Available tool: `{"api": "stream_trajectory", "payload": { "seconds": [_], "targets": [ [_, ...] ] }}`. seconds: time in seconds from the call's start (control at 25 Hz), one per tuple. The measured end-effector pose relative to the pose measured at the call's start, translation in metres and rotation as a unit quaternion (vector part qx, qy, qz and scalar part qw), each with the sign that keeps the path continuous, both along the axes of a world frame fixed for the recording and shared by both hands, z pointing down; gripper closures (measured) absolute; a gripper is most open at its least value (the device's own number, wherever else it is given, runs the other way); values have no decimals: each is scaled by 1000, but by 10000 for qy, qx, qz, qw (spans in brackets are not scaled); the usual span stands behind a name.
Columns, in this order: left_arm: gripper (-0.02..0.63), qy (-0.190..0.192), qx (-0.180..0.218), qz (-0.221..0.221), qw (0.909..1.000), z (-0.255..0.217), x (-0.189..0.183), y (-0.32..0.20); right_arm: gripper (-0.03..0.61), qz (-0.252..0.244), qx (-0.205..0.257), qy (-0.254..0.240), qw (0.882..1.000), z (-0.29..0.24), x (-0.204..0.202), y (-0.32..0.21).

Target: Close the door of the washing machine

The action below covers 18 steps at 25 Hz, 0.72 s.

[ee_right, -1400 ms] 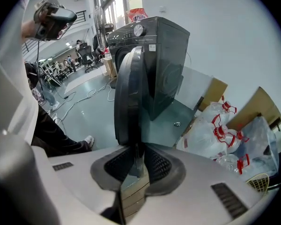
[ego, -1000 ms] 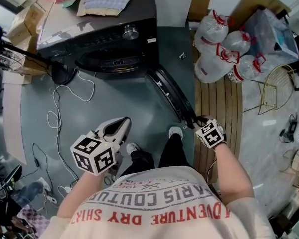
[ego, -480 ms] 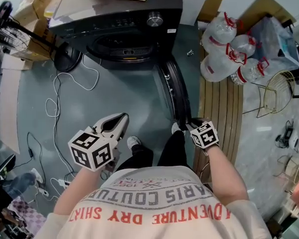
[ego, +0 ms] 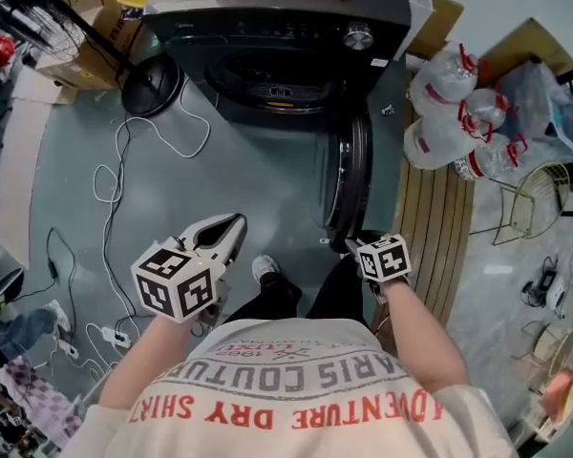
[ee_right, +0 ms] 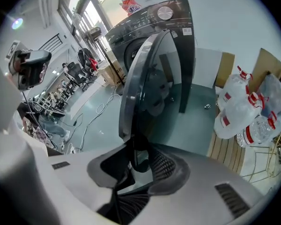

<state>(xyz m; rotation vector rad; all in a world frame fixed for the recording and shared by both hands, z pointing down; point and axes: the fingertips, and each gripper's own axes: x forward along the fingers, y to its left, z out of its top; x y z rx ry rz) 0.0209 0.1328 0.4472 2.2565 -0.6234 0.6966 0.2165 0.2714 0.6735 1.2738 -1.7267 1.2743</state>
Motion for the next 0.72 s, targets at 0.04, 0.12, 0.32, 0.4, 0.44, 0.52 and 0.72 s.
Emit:
{"api": "stream_trajectory", "payload": {
  "seconds": [0.04, 0.12, 0.32, 0.4, 0.44, 0.52, 0.72],
  "targets": [
    [581, -3, 0, -56, 10000, 1, -10, -2, 448, 98, -12, -81, 9999, 0, -8, -4],
    [581, -9, -13, -175, 9998, 2, -29, -5, 445, 260, -7, -242, 9994, 1, -26, -14],
    [581, -32, -28, -447, 9990, 7, -78, -7, 436, 471, 30, -387, 9981, 0, -65, -38],
    [581, -51, -22, -580, 9983, 8, -98, -7, 433, 544, 14, -360, 9979, -1, -78, -48],
    [581, -62, -20, -647, 9979, 9, -108, -7, 431, 588, 5, -362, 9976, -2, -85, -53],
    [581, -77, -22, -771, 9970, 10, -125, -9, 430, 707, -4, -412, 9966, -1, -97, -64],
    [581, -73, 0, -1076, 9942, 9, -167, -16, 426, 1057, -56, -576, 9927, 1, -125, -89]
  ]
}}
